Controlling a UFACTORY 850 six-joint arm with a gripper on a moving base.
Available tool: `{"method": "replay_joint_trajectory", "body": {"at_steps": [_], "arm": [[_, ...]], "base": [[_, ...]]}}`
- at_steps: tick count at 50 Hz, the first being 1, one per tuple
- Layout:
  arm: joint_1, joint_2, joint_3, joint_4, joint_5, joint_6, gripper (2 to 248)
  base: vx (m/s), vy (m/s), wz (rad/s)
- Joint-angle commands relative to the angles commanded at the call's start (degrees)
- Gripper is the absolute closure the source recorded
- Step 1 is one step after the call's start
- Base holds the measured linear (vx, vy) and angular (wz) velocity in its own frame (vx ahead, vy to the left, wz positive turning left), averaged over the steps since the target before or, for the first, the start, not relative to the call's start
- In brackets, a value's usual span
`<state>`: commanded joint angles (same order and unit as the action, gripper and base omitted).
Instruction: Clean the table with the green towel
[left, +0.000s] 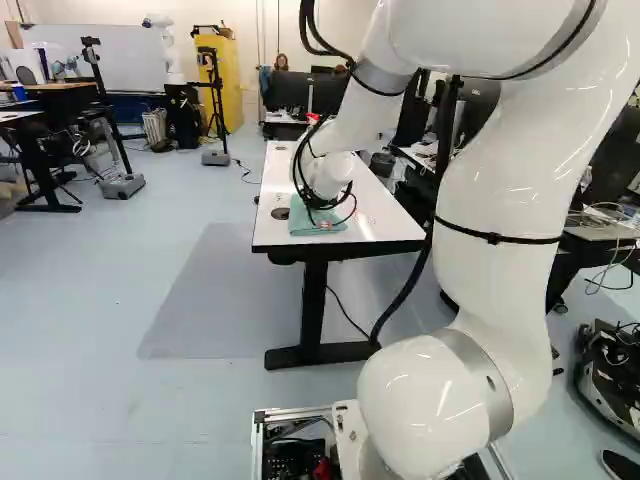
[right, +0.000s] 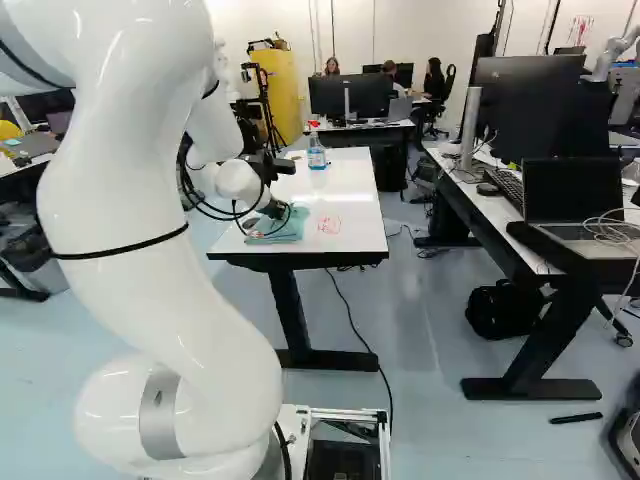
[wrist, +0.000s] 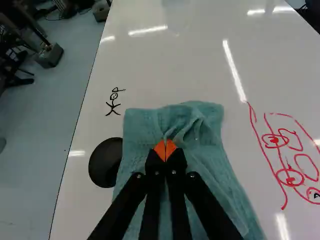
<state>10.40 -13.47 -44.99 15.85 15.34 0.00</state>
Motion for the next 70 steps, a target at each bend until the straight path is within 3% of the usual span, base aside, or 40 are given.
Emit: {"method": "replay_joint_trajectory", "body": {"at_steps": [51,70], "arm": [[0.0,7.8,1.2,0.0,0.0,0.0,230],[0.6,4.5,-3.6,0.0,0.0,0.0,230]], "base": [[0.0,0.0,0.0],[0.0,0.0,0.0]]}}
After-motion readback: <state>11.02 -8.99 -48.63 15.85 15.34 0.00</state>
